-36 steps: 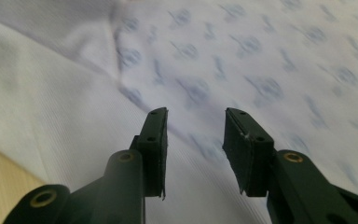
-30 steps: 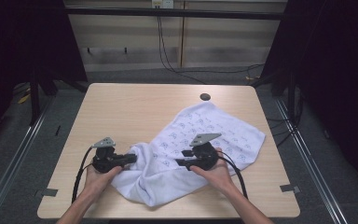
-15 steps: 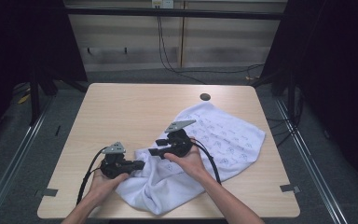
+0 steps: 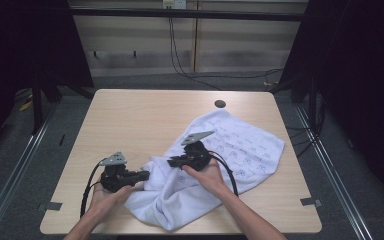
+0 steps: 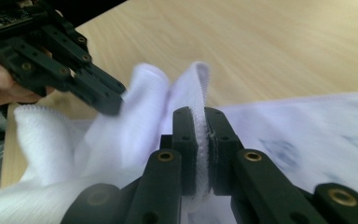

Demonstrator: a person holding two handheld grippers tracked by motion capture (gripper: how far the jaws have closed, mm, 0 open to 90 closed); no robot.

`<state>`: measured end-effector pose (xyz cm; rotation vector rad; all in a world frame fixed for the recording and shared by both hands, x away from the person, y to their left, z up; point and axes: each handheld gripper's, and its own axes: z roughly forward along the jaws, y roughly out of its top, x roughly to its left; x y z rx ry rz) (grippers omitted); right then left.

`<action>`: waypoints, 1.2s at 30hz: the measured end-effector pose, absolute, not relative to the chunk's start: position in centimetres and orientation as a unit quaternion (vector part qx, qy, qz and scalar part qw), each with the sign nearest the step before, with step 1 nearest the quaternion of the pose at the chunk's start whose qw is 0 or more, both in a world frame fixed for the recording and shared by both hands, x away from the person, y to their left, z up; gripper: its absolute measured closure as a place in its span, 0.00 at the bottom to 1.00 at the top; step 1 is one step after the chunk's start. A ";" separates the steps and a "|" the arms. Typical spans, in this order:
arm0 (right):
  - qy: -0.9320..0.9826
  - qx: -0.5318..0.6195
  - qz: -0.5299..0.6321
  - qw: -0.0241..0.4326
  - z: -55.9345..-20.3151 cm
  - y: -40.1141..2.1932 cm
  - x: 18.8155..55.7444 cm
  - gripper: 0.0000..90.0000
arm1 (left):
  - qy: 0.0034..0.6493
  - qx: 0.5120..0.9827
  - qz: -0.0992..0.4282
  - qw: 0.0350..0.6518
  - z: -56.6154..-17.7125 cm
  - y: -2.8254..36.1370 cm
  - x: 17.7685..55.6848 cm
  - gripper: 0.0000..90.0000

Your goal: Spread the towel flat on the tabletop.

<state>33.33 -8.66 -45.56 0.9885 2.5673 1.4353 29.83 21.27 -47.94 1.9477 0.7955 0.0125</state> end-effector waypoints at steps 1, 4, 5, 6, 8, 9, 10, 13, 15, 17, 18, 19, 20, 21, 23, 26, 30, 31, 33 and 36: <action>0.824 0.323 0.465 0.031 -45.1 -9.7 32.9 0.93 | 0.329 0.801 0.008 0.500 -47.7 21.5 29.6 0.98; 0.812 0.340 0.470 0.058 -44.3 -13.0 31.3 0.93 | 0.331 0.797 0.017 0.505 -47.2 22.1 29.1 0.98; 0.811 0.346 0.468 0.065 -44.3 -14.0 30.7 0.93 | 0.332 0.797 0.017 0.505 -47.2 22.3 29.1 0.98; 0.812 0.349 0.463 0.072 -44.4 -15.0 30.1 0.93 | 0.336 0.795 0.017 0.504 -47.3 22.3 29.1 0.98; 0.809 0.361 0.458 0.076 -44.6 -17.1 29.0 0.93 | 0.341 0.798 0.019 0.497 -47.4 22.4 29.1 0.98; 0.808 0.367 0.454 0.080 -44.7 -18.1 28.5 0.93 | 0.344 0.798 0.019 0.495 -47.5 22.4 29.1 0.98; 0.806 0.374 0.452 0.080 -44.8 -19.2 28.0 0.93 | 0.345 0.799 0.021 0.493 -47.5 22.4 29.2 0.98; 0.803 0.395 0.438 0.084 -45.3 -22.1 26.4 0.93 | 0.343 0.804 0.018 0.486 -47.5 22.4 28.8 0.98; 0.800 0.409 0.432 0.080 -45.8 -23.8 25.1 0.92 | 0.338 0.809 0.017 0.480 -47.5 22.6 28.3 0.98; 0.800 0.419 0.424 0.074 -46.4 -25.2 23.6 0.91 | 0.332 0.815 0.007 0.475 -47.6 22.8 27.6 0.98; 0.799 0.424 0.420 0.069 -46.8 -25.7 22.9 0.91 | 0.327 0.818 -0.003 0.473 -47.6 22.8 27.1 0.98; 0.800 0.426 0.417 0.066 -47.1 -26.1 22.2 0.91 | 0.319 0.822 -0.010 0.471 -47.7 22.7 26.6 0.98; 0.803 0.429 0.410 0.062 -47.3 -26.4 21.7 0.90 | 0.313 0.826 -0.011 0.468 -47.7 22.5 26.0 0.97; 0.805 0.428 0.405 0.066 -47.4 -26.6 21.3 0.89 | 0.304 0.830 -0.014 0.468 -47.6 22.3 25.5 0.97; 0.807 0.429 0.400 0.068 -47.5 -26.8 20.8 0.80 | 0.298 0.834 -0.016 0.464 -47.5 22.1 24.7 0.95; 0.800 0.438 0.403 0.082 -46.9 -26.9 21.2 0.66 | 0.298 0.829 -0.017 0.472 -47.4 22.5 24.7 0.91; 0.797 0.423 0.420 0.097 -46.1 -26.2 23.1 0.64 | 0.323 0.807 -0.007 0.493 -47.0 23.7 25.8 0.84; 0.798 0.423 0.418 0.099 -46.1 -25.8 23.8 0.64 | 0.330 0.804 -0.005 0.495 -47.0 23.9 26.2 0.81; 0.802 0.417 0.417 0.098 -46.4 -25.2 25.3 0.64 | 0.339 0.796 -0.020 0.501 -47.3 24.2 27.2 0.79; 0.806 0.420 0.408 0.089 -47.1 -24.4 27.4 0.63 | 0.348 0.807 -0.014 0.477 -48.0 23.6 28.4 0.74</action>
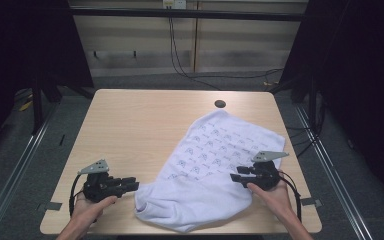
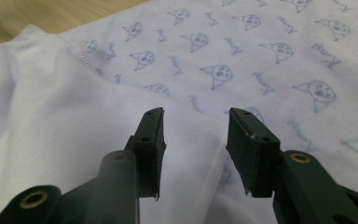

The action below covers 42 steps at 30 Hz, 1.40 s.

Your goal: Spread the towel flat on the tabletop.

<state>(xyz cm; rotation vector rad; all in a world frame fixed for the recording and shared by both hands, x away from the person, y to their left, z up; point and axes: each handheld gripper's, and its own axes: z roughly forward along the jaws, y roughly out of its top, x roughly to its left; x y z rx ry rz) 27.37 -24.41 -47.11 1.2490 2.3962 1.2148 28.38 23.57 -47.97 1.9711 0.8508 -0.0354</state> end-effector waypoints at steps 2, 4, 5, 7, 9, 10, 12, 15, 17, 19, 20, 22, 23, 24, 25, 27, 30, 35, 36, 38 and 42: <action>0.806 0.420 0.409 0.087 -47.6 -24.0 28.4 0.62 | 0.345 0.820 0.000 0.456 -48.5 22.9 29.1 0.70; 0.810 0.422 0.399 0.084 -48.0 -23.7 29.0 0.60 | 0.356 0.815 -0.018 0.458 -49.1 22.7 30.0 0.63; 0.812 0.425 0.392 0.083 -48.3 -23.6 29.2 0.59 | 0.351 0.820 -0.020 0.452 -49.4 22.6 30.3 0.60; 0.815 0.430 0.380 0.078 -48.8 -23.5 29.4 0.56 | 0.360 0.822 -0.012 0.441 -49.9 22.6 30.6 0.58; 0.822 0.424 0.373 0.078 -49.2 -23.5 29.3 0.56 | 0.360 0.824 -0.019 0.438 -50.2 22.7 30.8 0.57; 0.824 0.423 0.371 0.073 -49.4 -23.5 29.3 0.56 | 0.359 0.826 -0.016 0.435 -50.3 22.7 30.7 0.57; 0.826 0.422 0.365 0.078 -49.7 -23.4 29.1 0.57 | 0.355 0.828 -0.019 0.434 -50.5 22.6 30.6 0.57; 0.830 0.416 0.363 0.082 -49.6 -23.3 28.9 0.73 | 0.342 0.833 -0.025 0.433 -50.5 22.4 30.4 0.59; 0.831 0.412 0.364 0.081 -49.7 -23.2 28.8 0.83 | 0.326 0.841 -0.029 0.431 -50.5 22.1 30.0 0.66; 0.829 0.410 0.373 0.071 -49.5 -23.3 28.6 0.87 | 0.307 0.852 -0.036 0.423 -50.5 21.9 29.6 0.79; 0.827 0.410 0.379 0.067 -49.3 -23.3 28.4 0.88 | 0.303 0.855 -0.036 0.419 -50.4 21.8 29.4 0.84; 0.819 0.412 0.395 0.055 -49.0 -23.5 28.0 0.89 | 0.306 0.855 -0.036 0.417 -50.4 22.0 29.1 0.96; 0.816 0.413 0.402 0.049 -48.8 -23.6 27.8 0.90 | 0.306 0.854 -0.038 0.419 -50.3 22.2 29.0 0.97; 0.813 0.414 0.407 0.046 -48.7 -23.8 27.5 0.90 | 0.305 0.852 -0.036 0.423 -50.1 22.3 28.9 0.98; 0.811 0.415 0.410 0.041 -48.5 -23.8 27.2 0.91 | 0.306 0.848 -0.038 0.431 -49.9 22.5 28.8 0.98; 0.812 0.409 0.415 0.041 -48.2 -24.0 26.7 0.91 | 0.305 0.840 -0.041 0.447 -49.5 22.7 28.5 0.98; 0.807 0.404 0.429 0.041 -47.4 -24.3 25.7 0.91 | 0.300 0.832 -0.044 0.464 -48.9 22.8 27.9 0.99; 0.801 0.398 0.446 0.038 -46.5 -25.1 23.8 0.91 | 0.292 0.815 -0.057 0.497 -47.8 23.2 26.6 0.99; 0.799 0.400 0.448 0.036 -46.4 -25.4 23.3 0.91 | 0.289 0.815 -0.056 0.498 -47.6 23.3 26.2 0.99; 0.800 0.401 0.445 0.033 -46.2 -26.0 22.3 0.91 | 0.284 0.818 -0.060 0.497 -47.6 23.6 25.2 0.98; 0.801 0.403 0.442 0.035 -46.0 -27.1 19.8 0.91 | 0.272 0.825 -0.073 0.490 -47.7 23.8 23.1 0.99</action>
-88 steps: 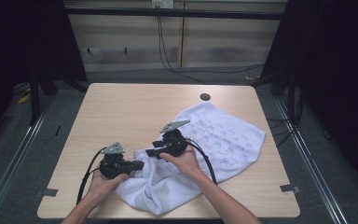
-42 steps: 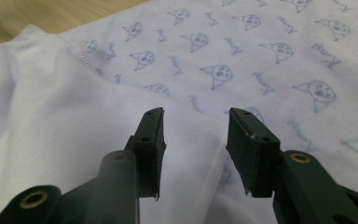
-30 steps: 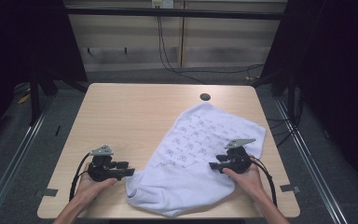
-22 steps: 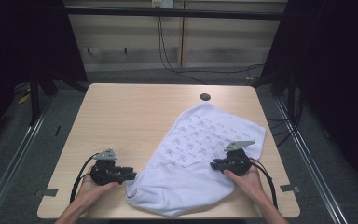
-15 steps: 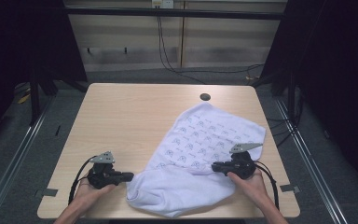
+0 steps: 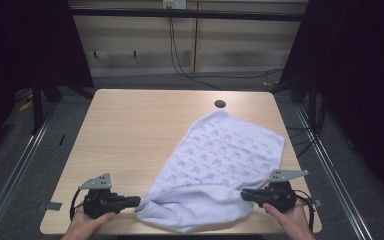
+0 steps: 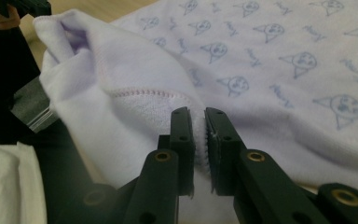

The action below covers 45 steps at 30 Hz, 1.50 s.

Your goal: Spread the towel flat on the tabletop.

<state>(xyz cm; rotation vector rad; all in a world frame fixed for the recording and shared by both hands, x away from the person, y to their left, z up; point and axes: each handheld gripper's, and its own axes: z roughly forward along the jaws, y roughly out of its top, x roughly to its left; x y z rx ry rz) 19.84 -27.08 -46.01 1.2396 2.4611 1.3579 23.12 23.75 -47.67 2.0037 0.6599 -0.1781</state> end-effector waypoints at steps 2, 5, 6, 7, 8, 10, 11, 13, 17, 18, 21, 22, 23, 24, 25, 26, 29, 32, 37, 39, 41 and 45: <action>0.802 0.402 0.441 0.037 -45.7 -27.5 18.5 0.91 | 0.263 0.817 -0.064 0.509 -47.2 24.0 21.7 0.99; 0.807 0.399 0.433 0.047 -45.2 -28.3 16.6 0.90 | 0.255 0.803 -0.057 0.536 -46.1 24.7 19.9 0.98; 0.809 0.399 0.429 0.047 -45.1 -28.6 16.1 0.90 | 0.253 0.798 -0.060 0.543 -45.9 24.9 19.4 0.98; 0.809 0.397 0.431 0.042 -45.0 -28.9 15.6 0.90 | 0.244 0.799 -0.059 0.546 -45.7 24.9 19.0 0.98; 0.810 0.395 0.433 0.041 -44.9 -29.1 15.2 0.90 | 0.238 0.801 -0.065 0.545 -45.6 24.9 18.6 0.98; 0.817 0.386 0.427 0.032 -44.7 -29.1 14.3 0.88 | 0.229 0.806 -0.066 0.542 -45.5 24.9 17.9 0.98; 0.820 0.383 0.423 0.033 -44.6 -29.1 13.9 0.87 | 0.225 0.810 -0.068 0.538 -45.5 25.0 17.6 0.98; 0.820 0.381 0.427 0.027 -44.5 -29.1 13.1 0.80 | 0.227 0.807 -0.071 0.541 -45.5 25.2 17.3 0.95; 0.805 0.406 0.430 0.045 -44.1 -29.7 13.2 0.62 | 0.242 0.799 -0.065 0.547 -45.2 25.7 18.8 0.75; 0.801 0.410 0.434 0.046 -44.2 -29.9 13.7 0.62 | 0.250 0.798 -0.060 0.545 -45.0 25.7 19.5 0.75; 0.802 0.411 0.431 0.049 -44.7 -29.2 16.0 0.61 | 0.262 0.799 -0.056 0.538 -45.1 24.4 22.5 0.74; 0.801 0.411 0.432 0.049 -44.9 -28.7 16.9 0.61 | 0.266 0.801 -0.063 0.533 -45.4 23.6 24.0 0.75; 0.802 0.406 0.435 0.045 -45.0 -27.9 18.0 0.61 | 0.269 0.806 -0.062 0.523 -45.8 22.7 25.5 0.76; 0.805 0.394 0.441 0.041 -45.1 -27.1 19.0 0.61 | 0.268 0.814 -0.055 0.513 -46.2 21.7 27.1 0.79; 0.810 0.383 0.443 0.036 -45.1 -26.1 20.0 0.61 | 0.273 0.818 -0.064 0.502 -46.7 20.6 28.6 0.81; 0.813 0.376 0.443 0.030 -45.2 -25.1 21.0 0.60 | 0.275 0.823 -0.058 0.494 -47.1 19.6 29.9 0.82; 0.828 0.348 0.440 0.014 -45.6 -21.8 23.7 0.58 | 0.262 0.835 -0.077 0.479 -48.2 16.3 32.5 0.89; 0.837 0.331 0.435 -0.003 -46.2 -19.1 25.6 0.58 | 0.258 0.858 -0.069 0.438 -49.8 13.2 33.3 0.82; 0.863 0.337 0.375 -0.013 -47.7 -17.0 26.3 0.60 | 0.243 0.879 -0.031 0.408 -50.3 12.9 32.5 0.83; 0.865 0.333 0.374 -0.016 -48.0 -17.3 25.8 0.75 | 0.238 0.882 -0.025 0.406 -50.2 13.6 31.8 0.84; 0.864 0.333 0.378 -0.001 -47.8 -17.8 24.9 0.85 | 0.236 0.884 -0.017 0.402 -50.1 14.5 30.9 0.86; 0.852 0.337 0.401 0.017 -46.5 -19.9 22.2 0.87 | 0.240 0.882 -0.016 0.404 -50.1 16.2 29.0 0.86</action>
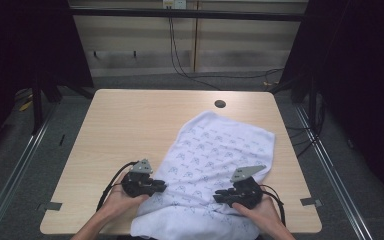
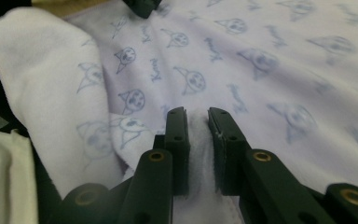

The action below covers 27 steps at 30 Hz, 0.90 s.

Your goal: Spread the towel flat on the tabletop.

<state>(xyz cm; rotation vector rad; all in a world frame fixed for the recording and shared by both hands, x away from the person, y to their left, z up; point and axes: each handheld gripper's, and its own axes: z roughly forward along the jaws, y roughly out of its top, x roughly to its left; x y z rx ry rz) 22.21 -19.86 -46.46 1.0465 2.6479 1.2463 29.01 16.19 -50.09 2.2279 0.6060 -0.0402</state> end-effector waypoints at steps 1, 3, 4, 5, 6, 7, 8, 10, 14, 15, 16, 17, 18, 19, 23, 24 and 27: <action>0.846 0.341 0.409 0.016 -46.3 -20.5 21.5 0.87 | 0.240 0.886 -0.016 0.397 -49.9 16.6 28.5 0.86; 0.837 0.355 0.416 0.021 -45.9 -21.7 20.0 0.87 | 0.242 0.888 -0.013 0.391 -49.8 17.2 27.6 0.86; 0.836 0.359 0.415 0.026 -45.9 -22.3 19.3 0.87 | 0.243 0.888 -0.014 0.389 -49.7 17.6 27.1 0.86; 0.832 0.367 0.414 0.031 -45.8 -22.9 18.5 0.87 | 0.249 0.887 -0.015 0.388 -49.7 18.0 26.7 0.86; 0.828 0.375 0.415 0.033 -45.8 -23.5 17.8 0.88 | 0.251 0.886 -0.014 0.389 -49.7 18.4 26.4 0.86; 0.827 0.382 0.410 0.038 -45.8 -24.1 17.2 0.88 | 0.253 0.885 -0.015 0.390 -49.7 18.8 26.1 0.86; 0.825 0.391 0.406 0.040 -45.9 -24.8 16.6 0.88 | 0.258 0.884 -0.017 0.391 -49.7 19.2 25.9 0.86; 0.819 0.408 0.400 0.050 -46.1 -26.0 15.6 0.89 | 0.271 0.878 -0.025 0.394 -49.8 20.0 25.8 0.87; 0.818 0.420 0.390 0.048 -45.9 -27.1 14.5 0.89 | 0.275 0.875 -0.040 0.396 -49.8 20.3 25.4 0.87; 0.825 0.420 0.376 0.046 -45.8 -27.0 14.2 0.86 | 0.276 0.876 -0.041 0.393 -49.7 20.3 25.2 0.87; 0.832 0.420 0.361 0.043 -45.8 -27.0 14.1 0.82 | 0.272 0.878 -0.042 0.391 -49.6 20.3 25.1 0.85; 0.834 0.424 0.350 0.052 -45.8 -27.0 13.9 0.77 | 0.271 0.879 -0.042 0.391 -49.6 20.2 25.1 0.83; 0.832 0.426 0.349 0.068 -45.7 -27.1 13.9 0.76 | 0.270 0.879 -0.038 0.390 -49.5 20.1 25.2 0.82; 0.826 0.431 0.357 0.070 -45.6 -27.2 14.0 0.72 | 0.268 0.879 -0.038 0.393 -49.4 20.1 25.4 0.78; 0.819 0.420 0.381 0.087 -45.8 -26.6 16.3 0.61 | 0.280 0.868 -0.013 0.409 -48.7 19.5 27.1 0.76; 0.816 0.424 0.384 0.080 -46.1 -26.2 17.2 0.57 | 0.287 0.864 -0.010 0.413 -48.6 19.4 27.7 0.76; 0.826 0.407 0.384 0.066 -46.9 -24.3 19.9 0.54 | 0.308 0.858 -0.005 0.410 -49.2 19.0 29.6 0.75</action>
